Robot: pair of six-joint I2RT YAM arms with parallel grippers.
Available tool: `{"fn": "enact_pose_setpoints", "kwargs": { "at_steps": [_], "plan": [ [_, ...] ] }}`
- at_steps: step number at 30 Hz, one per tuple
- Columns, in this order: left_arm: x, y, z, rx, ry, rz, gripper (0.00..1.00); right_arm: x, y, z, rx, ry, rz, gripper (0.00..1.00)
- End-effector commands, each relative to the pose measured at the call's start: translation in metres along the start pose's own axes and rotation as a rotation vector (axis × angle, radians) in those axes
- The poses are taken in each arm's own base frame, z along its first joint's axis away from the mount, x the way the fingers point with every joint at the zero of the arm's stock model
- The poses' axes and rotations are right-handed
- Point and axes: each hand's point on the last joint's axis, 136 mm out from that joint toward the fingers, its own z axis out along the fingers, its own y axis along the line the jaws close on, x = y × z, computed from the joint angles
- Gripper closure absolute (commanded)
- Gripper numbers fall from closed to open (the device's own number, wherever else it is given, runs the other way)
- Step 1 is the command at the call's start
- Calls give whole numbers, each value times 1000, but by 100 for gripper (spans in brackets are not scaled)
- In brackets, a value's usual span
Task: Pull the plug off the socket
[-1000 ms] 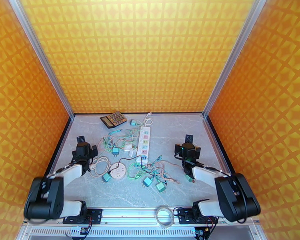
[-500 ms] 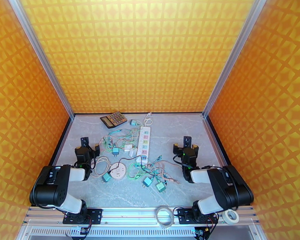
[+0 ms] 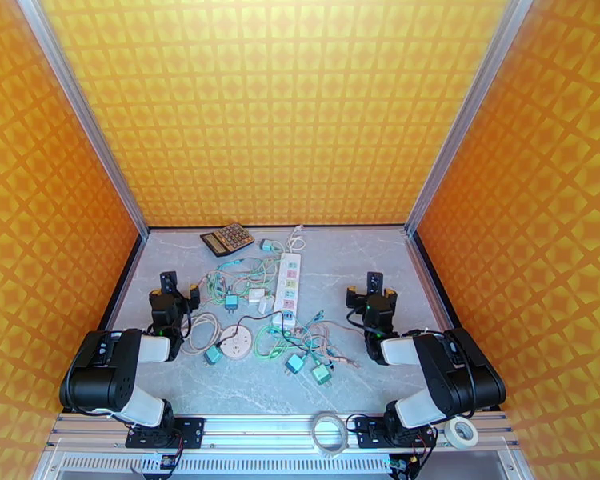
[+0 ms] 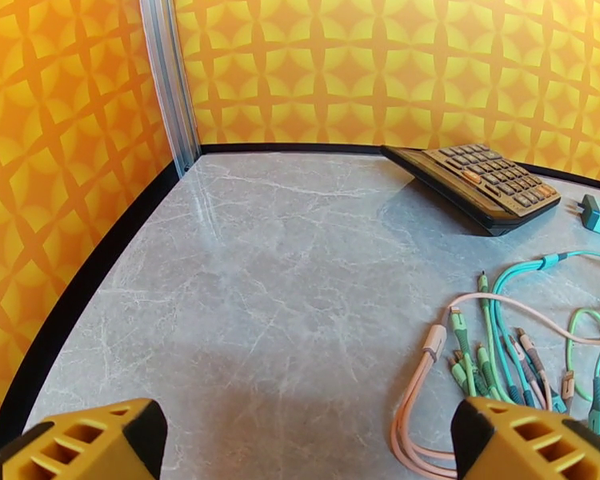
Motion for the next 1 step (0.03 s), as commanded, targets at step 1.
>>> {"fn": "enact_pose_setpoints", "kwargs": {
  "at_steps": [1],
  "plan": [
    [-5,0,0,14,-22,1,1,-16,-5,2,23,-45,33,2]
  ]
}}
